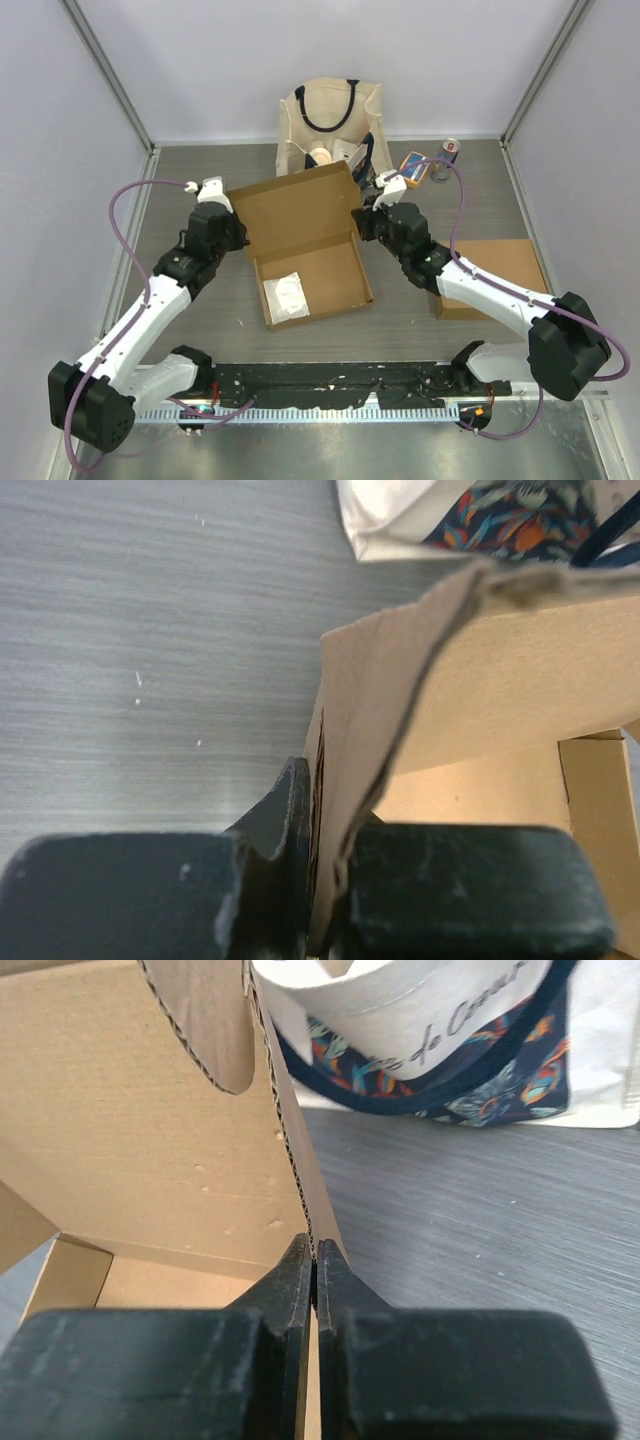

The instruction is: Fold the paper box

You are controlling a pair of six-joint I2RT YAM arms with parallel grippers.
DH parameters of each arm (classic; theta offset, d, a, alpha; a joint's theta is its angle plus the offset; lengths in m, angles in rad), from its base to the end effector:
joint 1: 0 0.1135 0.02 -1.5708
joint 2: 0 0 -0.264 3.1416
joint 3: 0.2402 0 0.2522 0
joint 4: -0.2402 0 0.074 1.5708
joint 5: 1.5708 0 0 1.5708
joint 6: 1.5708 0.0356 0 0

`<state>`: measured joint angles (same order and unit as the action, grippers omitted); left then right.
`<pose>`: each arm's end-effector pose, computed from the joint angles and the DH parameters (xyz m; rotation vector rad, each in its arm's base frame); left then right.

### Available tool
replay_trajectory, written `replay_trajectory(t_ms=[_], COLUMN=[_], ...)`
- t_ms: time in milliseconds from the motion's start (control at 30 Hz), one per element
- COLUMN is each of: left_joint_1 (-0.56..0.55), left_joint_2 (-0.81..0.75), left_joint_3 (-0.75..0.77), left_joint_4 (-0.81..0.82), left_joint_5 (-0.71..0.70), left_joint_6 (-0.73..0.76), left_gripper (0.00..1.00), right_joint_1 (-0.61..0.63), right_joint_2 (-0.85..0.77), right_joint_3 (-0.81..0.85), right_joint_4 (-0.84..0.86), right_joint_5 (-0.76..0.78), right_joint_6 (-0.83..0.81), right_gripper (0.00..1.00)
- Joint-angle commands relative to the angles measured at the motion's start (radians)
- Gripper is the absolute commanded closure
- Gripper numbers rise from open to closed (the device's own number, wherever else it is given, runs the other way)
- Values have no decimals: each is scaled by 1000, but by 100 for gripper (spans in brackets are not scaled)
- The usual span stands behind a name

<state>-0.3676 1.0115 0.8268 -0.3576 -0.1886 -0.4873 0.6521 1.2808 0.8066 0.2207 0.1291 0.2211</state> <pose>0.2124 -0.0747 0.2950 -0.2393 2.1045 -0.3133 0.2378 0.1758 0.2806 -0.3049 1.8255 0.4967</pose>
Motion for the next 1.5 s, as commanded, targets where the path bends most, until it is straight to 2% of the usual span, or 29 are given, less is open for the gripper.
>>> replay_trajectory(t_ms=[0,133,200,367,600,633,700,800,1067,1167,1467], left_joint_1=[-88,-146,-165,-211,-241,-241,-241,-246,-246,-249,-284], left_joint_2=[-1,28,33,-7,-115,-123,-123,-108,-56,-53,-71], left_joint_3=[-26,-103,-147,-288,-391,-391,-365,-325,-212,-245,-409], left_joint_4=[302,480,514,715,712,697,677,622,482,511,718], left_joint_5=[-199,-304,-343,-365,-345,-338,-304,-295,-246,-226,-173], left_joint_6=[-31,-7,-8,19,-22,-37,-56,-106,-206,-180,-40], left_gripper=[98,96,94,93,95,94,96,96,97,98,100], right_joint_1=[46,92,115,165,274,282,313,337,350,351,368], right_joint_2=[-28,-21,-18,-12,3,2,-14,17,69,78,86], right_joint_3=[-108,-214,-263,-365,-425,-414,-354,-366,-317,-339,-535], right_joint_4=[299,507,563,755,839,785,661,731,678,680,877], right_joint_5=[228,322,380,446,584,595,655,713,748,728,653], right_joint_6=[23,-38,-63,-83,-49,2,58,54,116,130,93], right_gripper=[97,99,99,99,99,99,99,99,99,99,99])
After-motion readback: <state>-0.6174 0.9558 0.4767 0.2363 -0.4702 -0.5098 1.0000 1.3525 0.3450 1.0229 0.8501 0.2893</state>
